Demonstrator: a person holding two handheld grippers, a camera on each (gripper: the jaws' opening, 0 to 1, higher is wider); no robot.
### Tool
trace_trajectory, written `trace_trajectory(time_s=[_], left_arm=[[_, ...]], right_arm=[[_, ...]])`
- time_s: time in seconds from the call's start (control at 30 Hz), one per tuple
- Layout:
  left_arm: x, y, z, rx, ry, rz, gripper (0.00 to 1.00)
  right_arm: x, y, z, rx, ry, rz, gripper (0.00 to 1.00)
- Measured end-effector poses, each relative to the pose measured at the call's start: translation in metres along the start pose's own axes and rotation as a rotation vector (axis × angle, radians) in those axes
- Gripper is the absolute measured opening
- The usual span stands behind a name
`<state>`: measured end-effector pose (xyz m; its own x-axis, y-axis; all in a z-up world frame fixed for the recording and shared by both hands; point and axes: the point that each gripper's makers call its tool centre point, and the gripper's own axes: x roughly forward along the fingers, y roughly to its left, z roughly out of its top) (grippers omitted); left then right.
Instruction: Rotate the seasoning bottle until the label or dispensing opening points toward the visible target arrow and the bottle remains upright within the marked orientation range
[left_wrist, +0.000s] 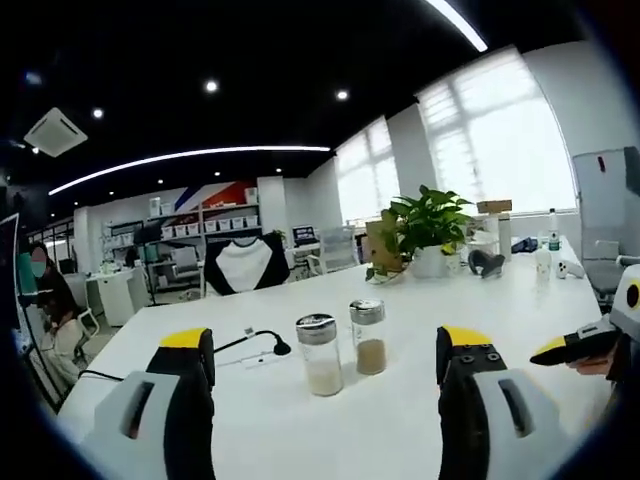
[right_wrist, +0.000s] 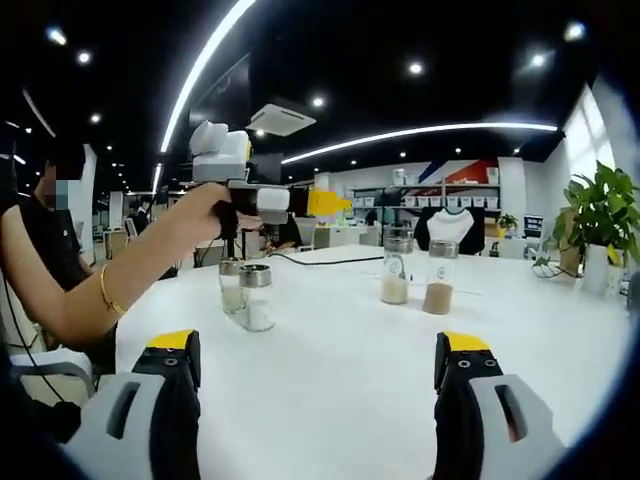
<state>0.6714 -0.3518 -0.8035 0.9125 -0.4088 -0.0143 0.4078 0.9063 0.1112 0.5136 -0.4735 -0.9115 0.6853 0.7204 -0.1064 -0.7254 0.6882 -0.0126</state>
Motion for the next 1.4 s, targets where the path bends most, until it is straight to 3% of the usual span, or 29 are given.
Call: trace_trajectory(time_s=[0.3, 0.53, 0.73, 1.17, 1.33, 1.4], left_arm=[[0.027, 0.001, 0.009, 0.042, -0.002, -0.030, 0.96], [0.054, 0.008, -0.010, 0.058, 0.046, -0.008, 0.94], [0.071, 0.013, -0.026, 0.017, 0.068, -0.007, 0.94], [0.101, 0.008, -0.038, -0.018, 0.079, 0.002, 0.92], [0.105, 0.012, -0.034, -0.016, 0.033, 0.067, 0.88], [0.107, 0.017, -0.032, -0.041, 0.017, 0.121, 0.88]], right_arm=[[-0.002, -0.005, -0.003, 0.012, 0.001, -0.011, 0.99], [-0.001, -0.009, -0.002, 0.023, -0.008, -0.025, 0.98], [0.001, -0.017, 0.000, 0.031, -0.009, -0.036, 0.97], [0.002, -0.023, 0.000, 0.057, -0.010, -0.061, 0.97], [0.003, -0.026, 0.001, 0.060, -0.014, -0.064, 0.96], [0.004, -0.027, 0.000, 0.065, -0.015, -0.063, 0.96]])
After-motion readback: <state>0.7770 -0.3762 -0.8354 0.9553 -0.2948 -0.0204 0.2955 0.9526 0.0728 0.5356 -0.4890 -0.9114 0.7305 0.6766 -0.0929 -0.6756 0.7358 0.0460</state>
